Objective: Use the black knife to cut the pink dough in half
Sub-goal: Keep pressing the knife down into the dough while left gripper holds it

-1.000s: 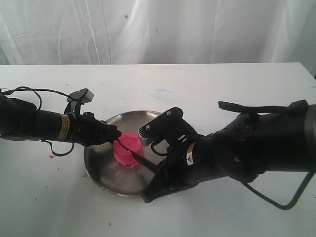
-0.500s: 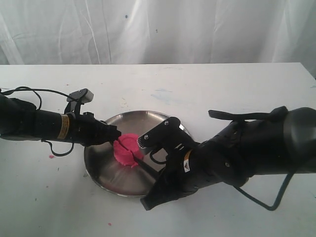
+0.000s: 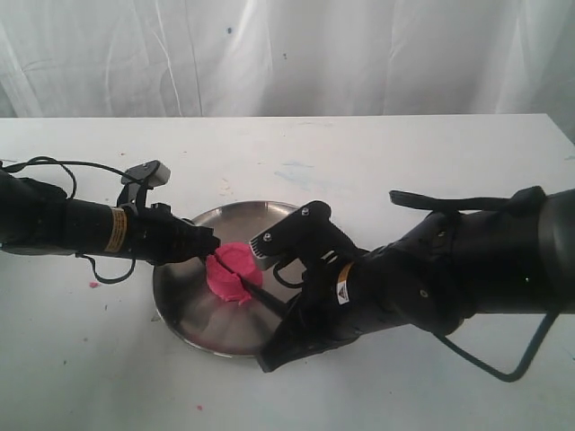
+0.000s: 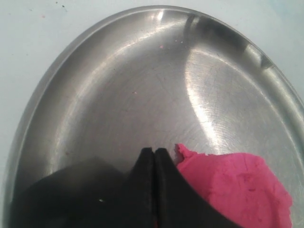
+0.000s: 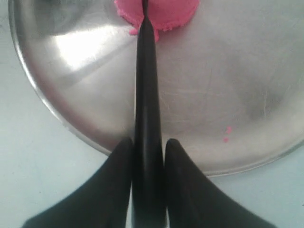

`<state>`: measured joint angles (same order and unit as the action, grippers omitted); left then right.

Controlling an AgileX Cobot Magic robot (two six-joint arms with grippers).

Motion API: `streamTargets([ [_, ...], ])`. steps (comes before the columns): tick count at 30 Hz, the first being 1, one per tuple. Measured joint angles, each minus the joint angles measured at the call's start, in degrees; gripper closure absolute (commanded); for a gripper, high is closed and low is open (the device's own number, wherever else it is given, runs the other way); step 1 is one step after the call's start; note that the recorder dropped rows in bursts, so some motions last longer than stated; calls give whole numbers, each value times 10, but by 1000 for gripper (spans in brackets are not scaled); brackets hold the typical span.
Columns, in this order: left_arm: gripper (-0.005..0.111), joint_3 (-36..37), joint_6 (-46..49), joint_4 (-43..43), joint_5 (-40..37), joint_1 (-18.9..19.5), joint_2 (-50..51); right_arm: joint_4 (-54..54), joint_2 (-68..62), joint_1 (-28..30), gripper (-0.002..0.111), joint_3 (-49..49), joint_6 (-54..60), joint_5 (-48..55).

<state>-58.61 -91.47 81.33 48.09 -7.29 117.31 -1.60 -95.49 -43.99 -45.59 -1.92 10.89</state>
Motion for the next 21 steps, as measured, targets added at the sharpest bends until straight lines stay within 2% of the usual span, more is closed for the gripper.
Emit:
streamTargets([
  [21,107,0,0,0,-1,0,0,-6,-9,0,108,0,-1,-2],
])
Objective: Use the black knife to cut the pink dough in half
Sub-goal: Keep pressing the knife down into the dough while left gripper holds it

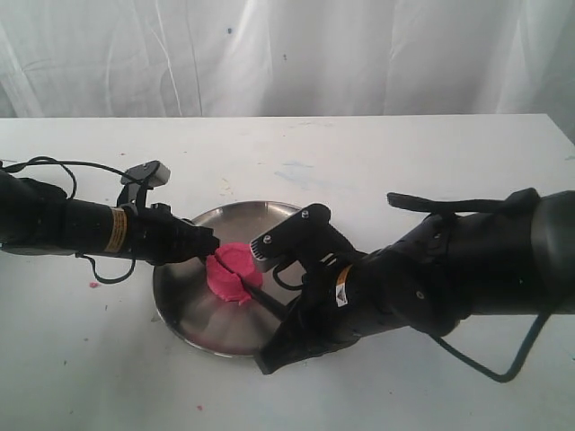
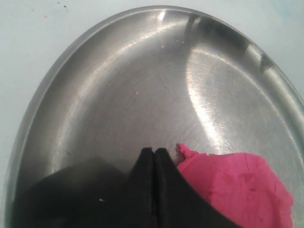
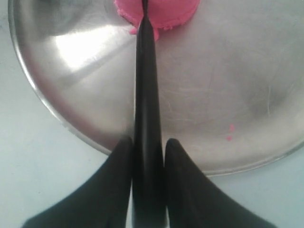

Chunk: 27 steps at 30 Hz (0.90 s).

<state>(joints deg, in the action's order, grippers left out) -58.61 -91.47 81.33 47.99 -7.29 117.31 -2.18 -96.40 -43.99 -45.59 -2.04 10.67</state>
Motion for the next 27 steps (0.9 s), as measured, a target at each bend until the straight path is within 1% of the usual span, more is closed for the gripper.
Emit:
streamTargets([
  [11,107,0,0,0,-1,0,0,0,-32,0,108,-2,1,-5],
  [27,107,0,0,-2,-3,0,0,0,-5,0,108,-4,1,0],
])
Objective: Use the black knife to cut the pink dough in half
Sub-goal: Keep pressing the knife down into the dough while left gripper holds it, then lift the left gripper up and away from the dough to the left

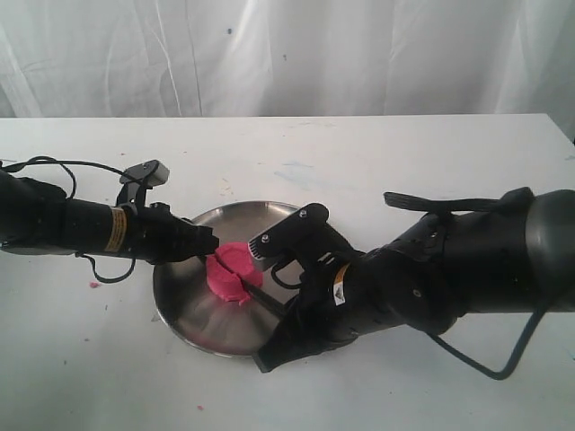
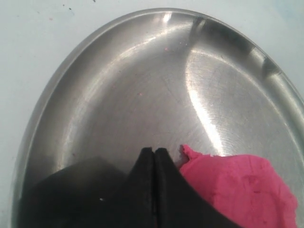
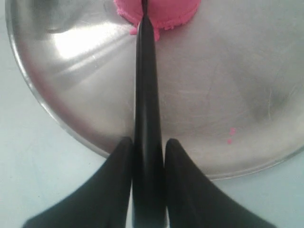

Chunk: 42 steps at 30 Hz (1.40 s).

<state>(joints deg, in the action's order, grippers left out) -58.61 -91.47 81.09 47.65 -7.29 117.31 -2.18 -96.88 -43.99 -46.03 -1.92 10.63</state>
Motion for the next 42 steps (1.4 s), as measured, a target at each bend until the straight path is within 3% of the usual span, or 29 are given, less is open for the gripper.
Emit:
streamTargets([
  [42,107,-12,0,48,-21,14,-36,-3,-26,0,108,0,-4,-1],
])
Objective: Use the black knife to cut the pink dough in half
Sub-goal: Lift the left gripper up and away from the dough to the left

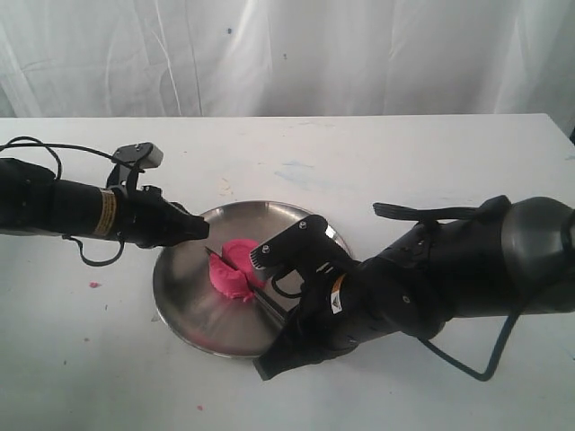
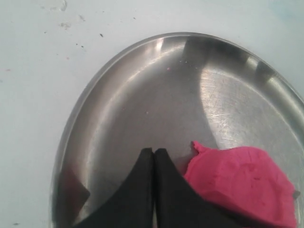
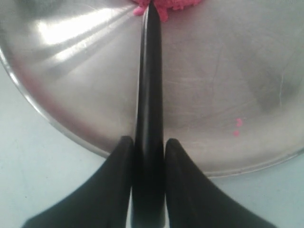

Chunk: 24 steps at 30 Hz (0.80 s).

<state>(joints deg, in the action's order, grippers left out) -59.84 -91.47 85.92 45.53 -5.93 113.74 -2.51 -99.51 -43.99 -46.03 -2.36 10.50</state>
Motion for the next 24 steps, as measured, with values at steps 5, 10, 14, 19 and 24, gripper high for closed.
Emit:
streamTargets([
  [5,107,0,0,9,0,0,-16,0,0,0,108,0,0,0],
  [10,107,0,-14,24,0,0,-34,0,0,0,108,0,-1,0],
  [14,107,0,-45,51,1,0,-46,0,0,0,108,0,-1,-1],
  [19,107,0,-84,115,50,0,-65,0,0,0,108,0,-1,-1],
  [24,107,0,-118,131,102,0,-89,0,0,0,108,0,-1,-1],
])
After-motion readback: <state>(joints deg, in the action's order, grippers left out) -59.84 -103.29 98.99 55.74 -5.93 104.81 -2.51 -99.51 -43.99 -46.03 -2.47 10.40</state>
